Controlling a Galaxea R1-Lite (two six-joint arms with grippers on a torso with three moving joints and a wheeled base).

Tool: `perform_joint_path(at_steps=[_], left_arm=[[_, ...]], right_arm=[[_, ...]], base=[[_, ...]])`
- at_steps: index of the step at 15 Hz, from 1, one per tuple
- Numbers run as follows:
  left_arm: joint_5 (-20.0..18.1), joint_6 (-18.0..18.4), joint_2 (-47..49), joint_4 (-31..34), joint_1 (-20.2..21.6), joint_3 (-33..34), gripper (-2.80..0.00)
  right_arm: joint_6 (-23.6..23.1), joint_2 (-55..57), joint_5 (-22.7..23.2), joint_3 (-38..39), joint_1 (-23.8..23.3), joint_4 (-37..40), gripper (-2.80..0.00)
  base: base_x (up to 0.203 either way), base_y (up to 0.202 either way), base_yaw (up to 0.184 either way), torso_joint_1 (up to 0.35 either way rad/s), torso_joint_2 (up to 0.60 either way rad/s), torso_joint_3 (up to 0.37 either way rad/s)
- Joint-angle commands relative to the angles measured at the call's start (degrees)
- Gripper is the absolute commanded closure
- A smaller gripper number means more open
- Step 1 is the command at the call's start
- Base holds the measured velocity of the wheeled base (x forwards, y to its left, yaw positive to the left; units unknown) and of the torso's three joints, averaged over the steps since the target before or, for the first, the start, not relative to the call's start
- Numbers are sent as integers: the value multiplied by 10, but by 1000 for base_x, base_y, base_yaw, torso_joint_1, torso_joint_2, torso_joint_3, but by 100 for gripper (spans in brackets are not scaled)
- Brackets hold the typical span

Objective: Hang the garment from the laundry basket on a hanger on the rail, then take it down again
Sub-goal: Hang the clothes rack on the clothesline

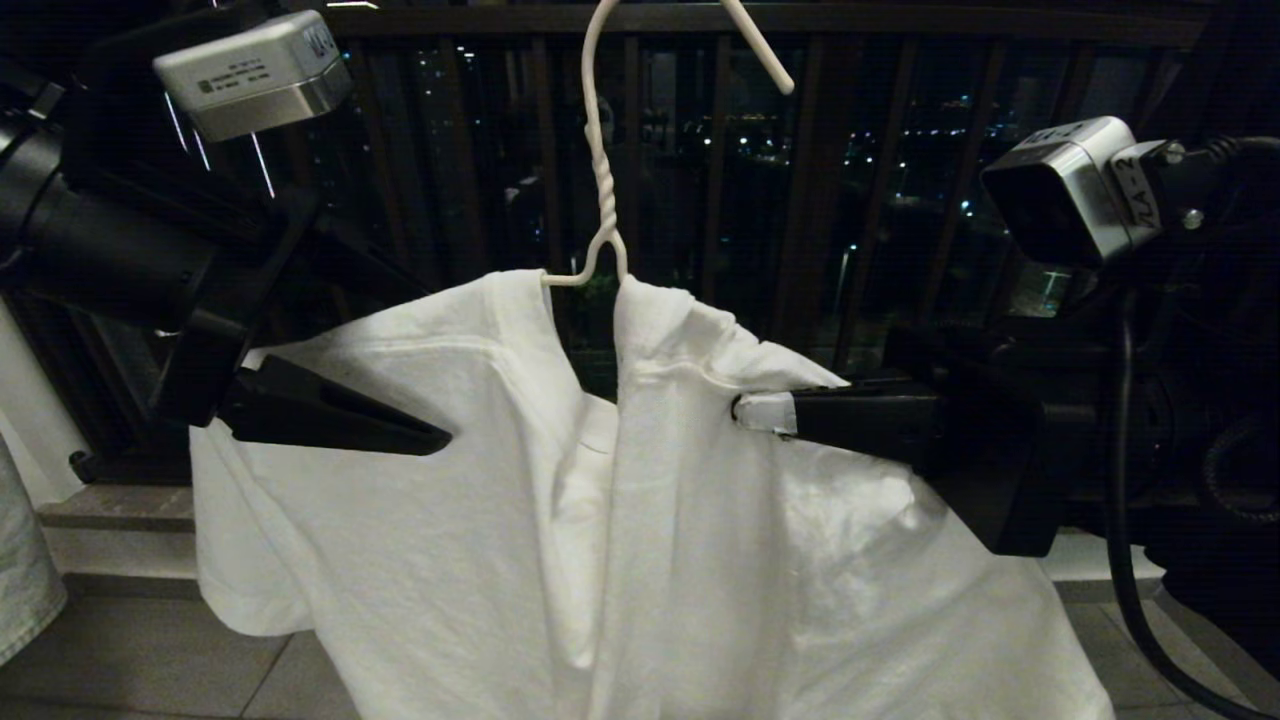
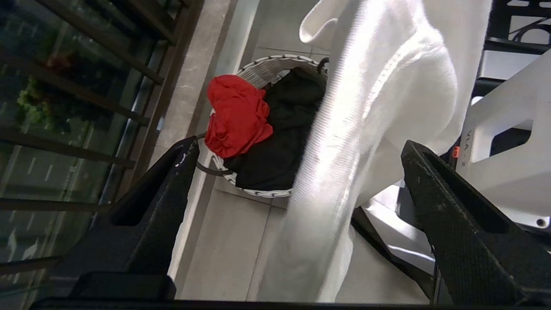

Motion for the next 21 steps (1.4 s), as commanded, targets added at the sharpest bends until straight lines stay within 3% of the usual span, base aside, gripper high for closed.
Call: perform_joint_path(at_steps=[1, 3, 4, 5, 7, 21], left_arm=[[-1, 2, 8, 3, -4, 0, -280], [-1, 2, 10, 3, -5, 2, -280], [-1, 3, 9, 3, -5, 4, -66], [-1, 10, 9, 4, -5, 7, 0], [-1, 27, 8, 4, -5, 18, 0], [-2, 28, 9, 2, -5, 22, 0]], right_arm=[[1, 0, 3, 0, 0, -2, 0], [1, 0, 3, -1, 0, -2, 0], [1, 0, 3, -1, 0, -2, 0], [1, 0, 3, -1, 0, -2, 0], [1, 0, 3, -1, 0, -3, 0], [0, 3, 0, -3, 0, -3, 0]], base=[[0, 0, 0, 0, 0, 0], [0, 0, 0, 0, 0, 0], [0, 0, 0, 0, 0, 0], [0, 0, 0, 0, 0, 0], [0, 0, 0, 0, 0, 0], [0, 0, 0, 0, 0, 0]])
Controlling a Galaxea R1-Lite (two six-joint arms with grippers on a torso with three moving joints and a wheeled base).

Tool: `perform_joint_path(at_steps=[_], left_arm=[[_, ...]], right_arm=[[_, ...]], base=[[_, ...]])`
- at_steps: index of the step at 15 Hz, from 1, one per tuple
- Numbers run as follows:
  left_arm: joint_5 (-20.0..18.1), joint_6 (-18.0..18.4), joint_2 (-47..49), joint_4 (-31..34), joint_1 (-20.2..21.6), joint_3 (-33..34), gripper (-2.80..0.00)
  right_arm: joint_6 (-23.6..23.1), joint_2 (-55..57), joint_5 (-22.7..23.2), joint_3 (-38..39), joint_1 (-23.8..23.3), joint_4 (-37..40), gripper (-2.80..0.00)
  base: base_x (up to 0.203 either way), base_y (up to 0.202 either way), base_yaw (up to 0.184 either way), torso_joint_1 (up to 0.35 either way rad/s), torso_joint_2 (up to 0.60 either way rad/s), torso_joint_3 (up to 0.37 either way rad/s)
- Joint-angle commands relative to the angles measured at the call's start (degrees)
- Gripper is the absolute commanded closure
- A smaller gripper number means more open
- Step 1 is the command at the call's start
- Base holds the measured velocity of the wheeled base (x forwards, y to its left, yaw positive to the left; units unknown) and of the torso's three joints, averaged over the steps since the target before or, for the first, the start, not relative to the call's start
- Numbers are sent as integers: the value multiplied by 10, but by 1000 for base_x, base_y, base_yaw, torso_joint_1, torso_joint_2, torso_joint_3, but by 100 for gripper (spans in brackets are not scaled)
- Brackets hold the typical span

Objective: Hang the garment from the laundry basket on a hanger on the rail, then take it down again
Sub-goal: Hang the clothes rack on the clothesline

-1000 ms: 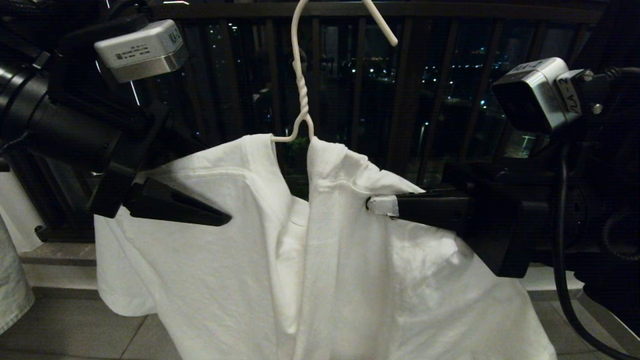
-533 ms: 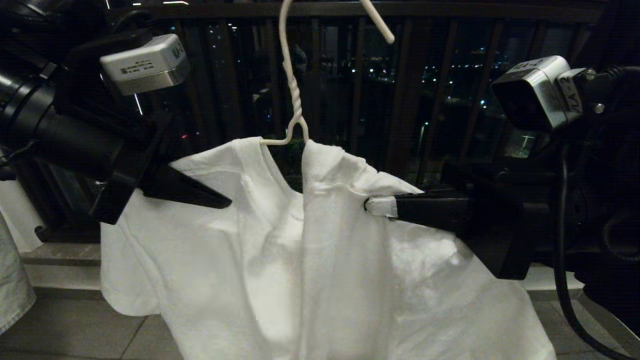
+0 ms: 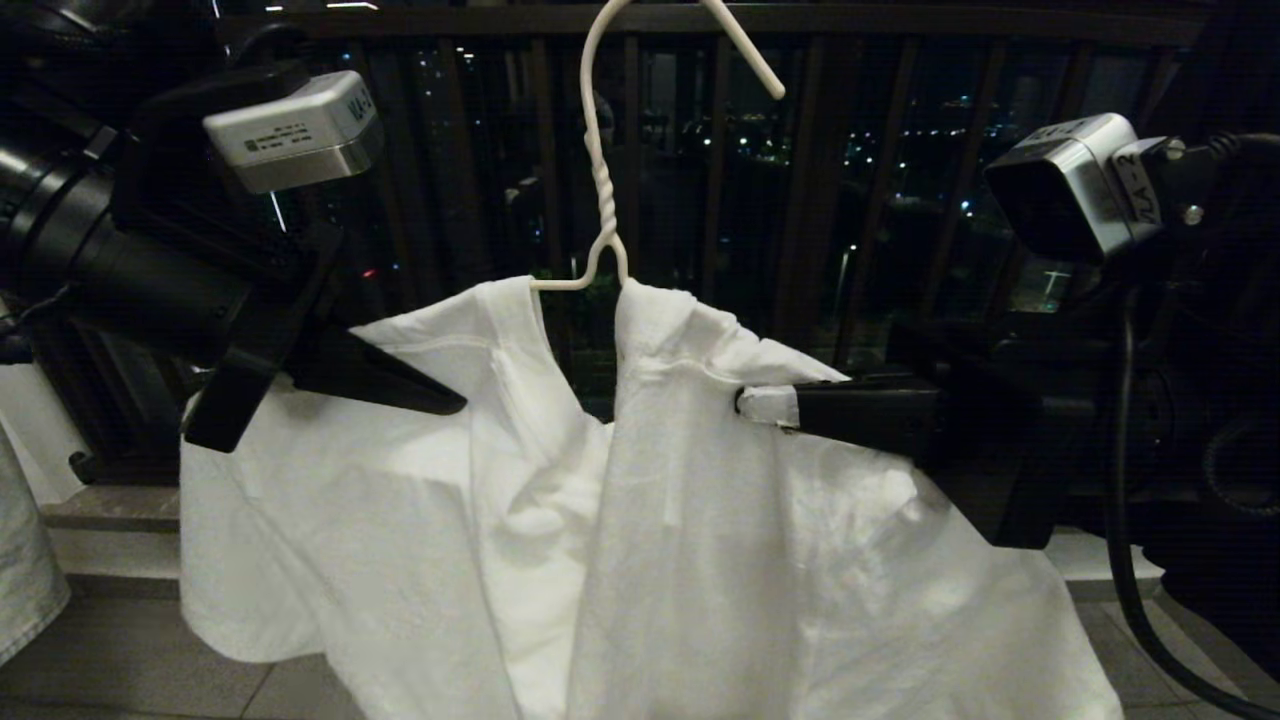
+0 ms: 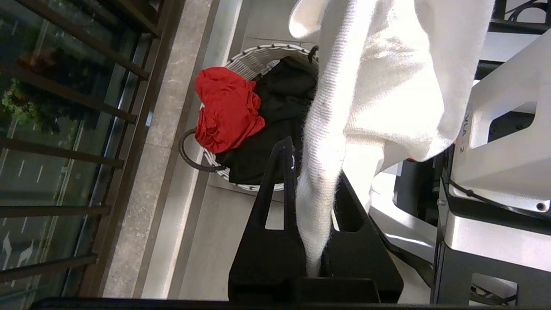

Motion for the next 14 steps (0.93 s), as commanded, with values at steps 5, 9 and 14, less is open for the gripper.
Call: perform_joint_path(at_steps=[5, 9, 14], left_arm=[[-3, 2, -2, 1, 1, -4, 0], [-11, 1, -6, 1, 5, 0, 0], [-104, -2, -13, 0, 32, 29, 0]], right_arm=[[0, 4, 2, -2, 1, -4, -280], [0, 10, 0, -5, -4, -5, -280], [0, 10, -14, -10, -18, -5, -280]], base=[[0, 0, 0, 0, 0, 0], [0, 0, 0, 0, 0, 0], [0, 0, 0, 0, 0, 0]])
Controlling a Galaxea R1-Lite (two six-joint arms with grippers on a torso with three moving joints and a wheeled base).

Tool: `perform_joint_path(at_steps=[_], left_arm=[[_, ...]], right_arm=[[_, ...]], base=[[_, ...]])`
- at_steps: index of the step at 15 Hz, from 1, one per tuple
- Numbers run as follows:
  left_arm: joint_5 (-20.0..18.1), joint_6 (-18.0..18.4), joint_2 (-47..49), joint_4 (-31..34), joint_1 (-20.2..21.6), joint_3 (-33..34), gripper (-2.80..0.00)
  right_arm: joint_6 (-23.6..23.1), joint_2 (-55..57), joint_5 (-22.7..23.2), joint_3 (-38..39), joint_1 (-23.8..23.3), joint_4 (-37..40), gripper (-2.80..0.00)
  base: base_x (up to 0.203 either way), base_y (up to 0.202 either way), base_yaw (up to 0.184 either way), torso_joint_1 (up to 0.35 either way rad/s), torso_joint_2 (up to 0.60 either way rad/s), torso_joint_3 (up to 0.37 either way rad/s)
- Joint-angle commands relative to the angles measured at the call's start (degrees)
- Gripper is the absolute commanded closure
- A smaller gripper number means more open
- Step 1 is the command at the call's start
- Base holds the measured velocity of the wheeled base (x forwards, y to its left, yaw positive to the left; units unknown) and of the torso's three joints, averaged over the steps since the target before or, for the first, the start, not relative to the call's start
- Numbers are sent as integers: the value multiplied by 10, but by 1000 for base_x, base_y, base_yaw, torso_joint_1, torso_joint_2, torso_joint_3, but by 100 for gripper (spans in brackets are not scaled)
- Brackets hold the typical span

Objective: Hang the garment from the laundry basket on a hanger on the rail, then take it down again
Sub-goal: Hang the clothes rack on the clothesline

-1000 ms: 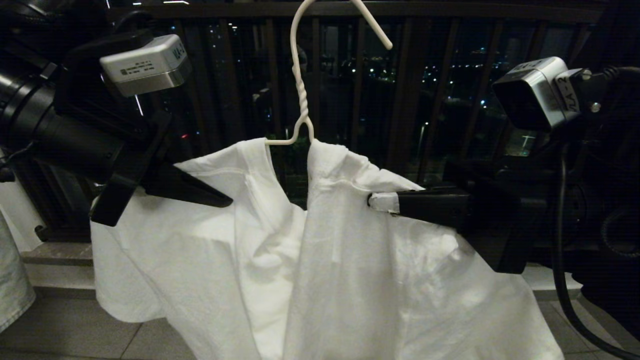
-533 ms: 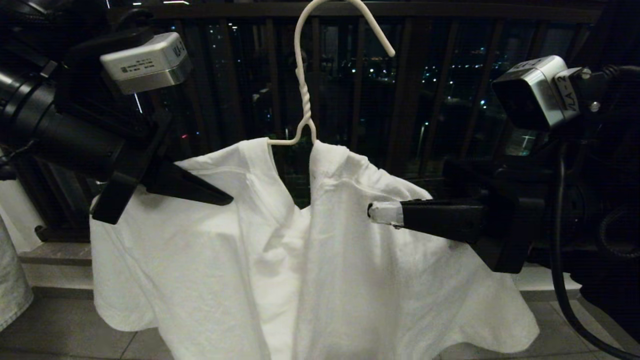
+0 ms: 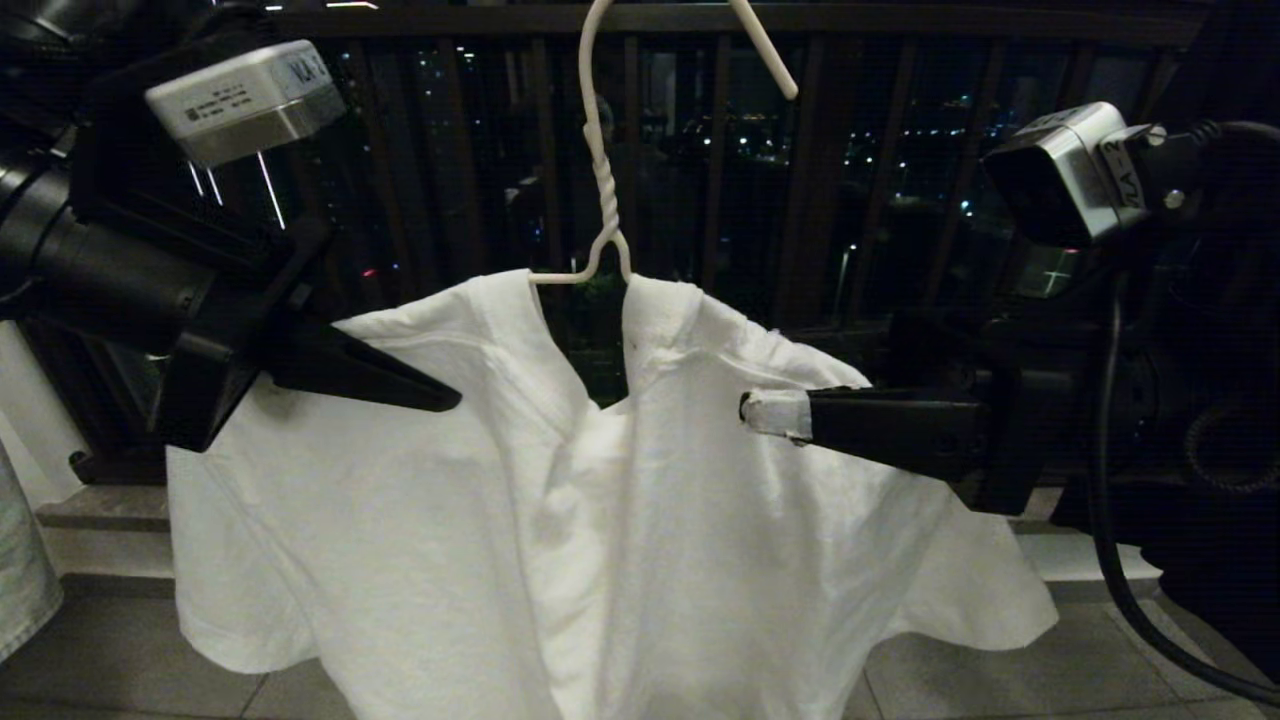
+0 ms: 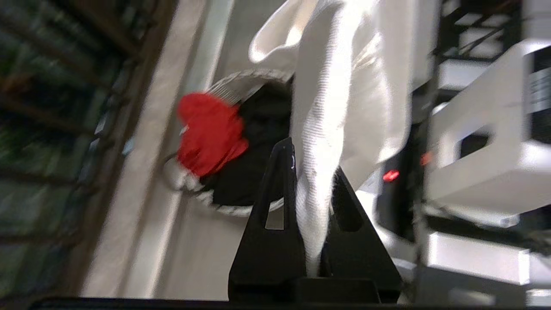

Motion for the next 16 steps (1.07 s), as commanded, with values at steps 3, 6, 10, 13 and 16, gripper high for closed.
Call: perform_joint_path(at_steps=[3, 6, 10, 13, 16], left_arm=[[-58, 1, -4, -8, 16, 38, 0], [-79, 0, -13, -80, 24, 111, 0], [-112, -5, -21, -140, 42, 164, 0], [-117, -5, -30, -140, 55, 167, 0], [-132, -5, -43, -140, 75, 173, 0]], right_arm=[[1, 3, 3, -5, -10, -2, -280], [-3, 2, -6, -6, -15, -4, -280], [-3, 8, -47, -18, -17, -6, -280], [-3, 2, -83, -28, -32, -9, -280], [-1, 2, -87, -39, -68, -21, -280]], base=[[0, 0, 0, 0, 0, 0], [0, 0, 0, 0, 0, 0], [0, 0, 0, 0, 0, 0], [0, 0, 0, 0, 0, 0], [0, 0, 0, 0, 0, 0]])
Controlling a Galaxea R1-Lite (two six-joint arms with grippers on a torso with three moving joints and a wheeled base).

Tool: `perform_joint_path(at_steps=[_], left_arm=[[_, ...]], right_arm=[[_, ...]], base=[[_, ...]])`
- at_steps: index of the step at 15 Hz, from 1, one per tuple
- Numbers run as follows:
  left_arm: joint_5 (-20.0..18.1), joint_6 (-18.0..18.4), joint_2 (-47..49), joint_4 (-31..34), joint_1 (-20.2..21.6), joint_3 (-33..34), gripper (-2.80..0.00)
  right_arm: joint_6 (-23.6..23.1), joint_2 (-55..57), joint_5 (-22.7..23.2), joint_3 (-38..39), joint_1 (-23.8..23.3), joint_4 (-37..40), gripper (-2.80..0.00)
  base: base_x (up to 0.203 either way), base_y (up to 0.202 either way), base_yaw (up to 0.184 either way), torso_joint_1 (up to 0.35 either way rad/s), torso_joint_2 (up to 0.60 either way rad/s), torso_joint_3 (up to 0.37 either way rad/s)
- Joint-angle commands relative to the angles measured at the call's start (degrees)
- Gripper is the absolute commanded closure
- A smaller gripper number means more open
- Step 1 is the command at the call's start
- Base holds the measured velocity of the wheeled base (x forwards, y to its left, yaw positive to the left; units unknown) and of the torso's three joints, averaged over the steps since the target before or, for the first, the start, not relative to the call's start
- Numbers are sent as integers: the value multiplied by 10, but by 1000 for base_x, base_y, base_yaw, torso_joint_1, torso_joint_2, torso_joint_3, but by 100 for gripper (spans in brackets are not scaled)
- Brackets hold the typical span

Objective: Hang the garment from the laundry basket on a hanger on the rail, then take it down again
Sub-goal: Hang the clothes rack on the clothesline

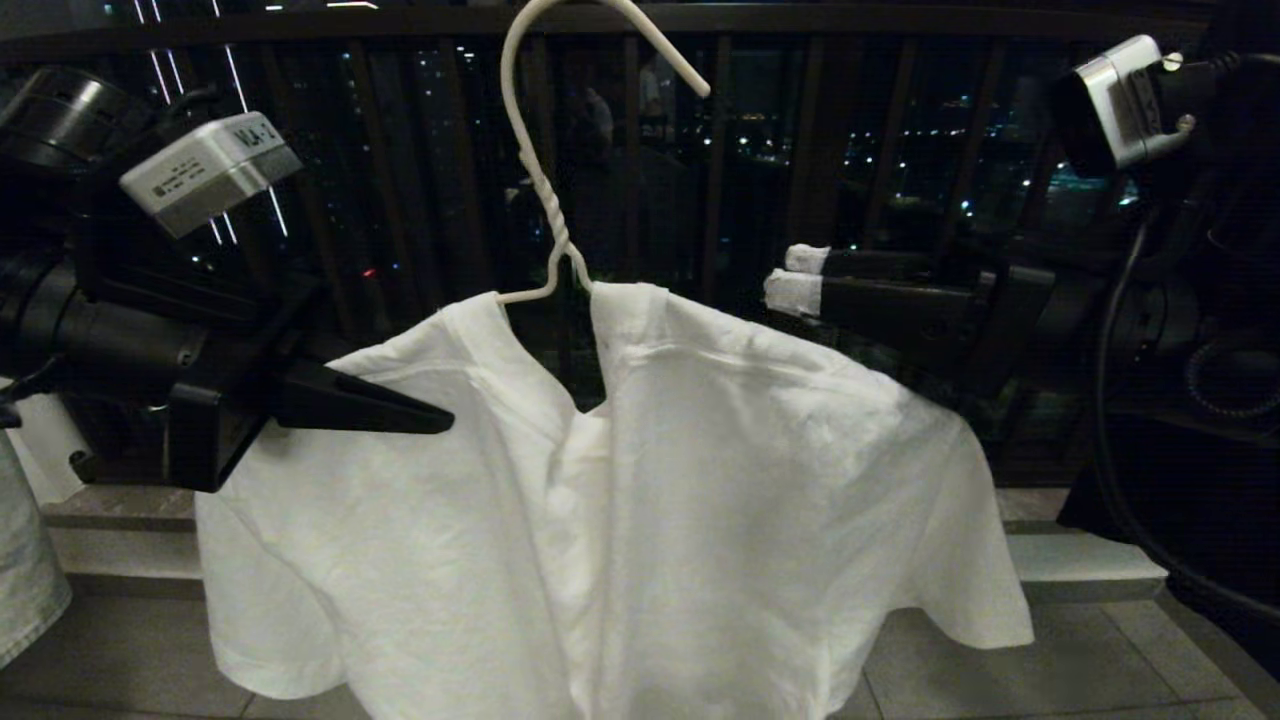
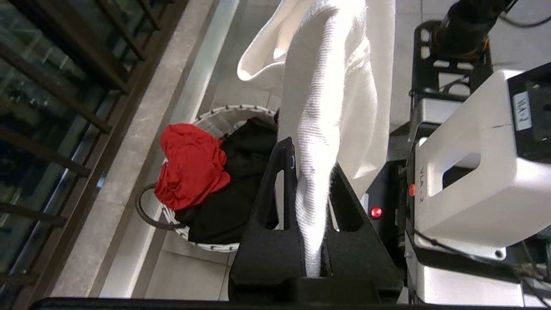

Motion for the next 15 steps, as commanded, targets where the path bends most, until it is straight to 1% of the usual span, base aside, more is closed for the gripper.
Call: perform_joint_path(at_steps=[1, 2, 3, 5, 7, 8, 9, 10, 11, 14, 15], left_arm=[[-12, 3, -13, 3, 15, 4, 0], [-13, 3, -17, 3, 18, 9, 0], [-13, 3, -22, 3, 23, 12, 0], [-13, 1, -35, 3, 29, 20, 0], [-14, -2, -52, 4, 33, 31, 0], [-14, -12, -62, 4, 33, 38, 0], [-24, -22, -66, 3, 33, 39, 0], [-38, -26, -64, 3, 41, 39, 0], [-56, -26, -59, 2, 58, 39, 0], [-85, -27, -59, 3, 59, 46, 0], [-88, -26, -63, 3, 58, 59, 0]], right_arm=[[2, -2, 2, -10, -26, -5, -280], [2, -6, 2, -11, -34, -5, -280], [3, -16, 1, -10, -38, -5, 0], [3, -36, -5, -7, -39, -4, 0], [2, -58, -32, -8, -36, 2, 0], [2, -67, -60, -14, -36, 14, 0], [2, -71, -105, -25, -37, 37, 0], [1, -73, -147, -44, -36, 80, 0], [0, -82, -171, -55, -37, 124, 0], [2, -158, -238, -43, -55, 237, 0], [2, -182, -260, -31, -59, 258, 0]], base=[[0, 0, 0, 0, 0, 0], [0, 0, 0, 0, 0, 0], [0, 0, 0, 0, 0, 0], [0, 0, 0, 0, 0, 0], [0, 0, 0, 0, 0, 0], [0, 0, 0, 0, 0, 0], [0, 0, 0, 0, 0, 0], [0, 0, 0, 0, 0, 0], [0, 0, 0, 0, 0, 0], [0, 0, 0, 0, 0, 0], [0, 0, 0, 0, 0, 0]])
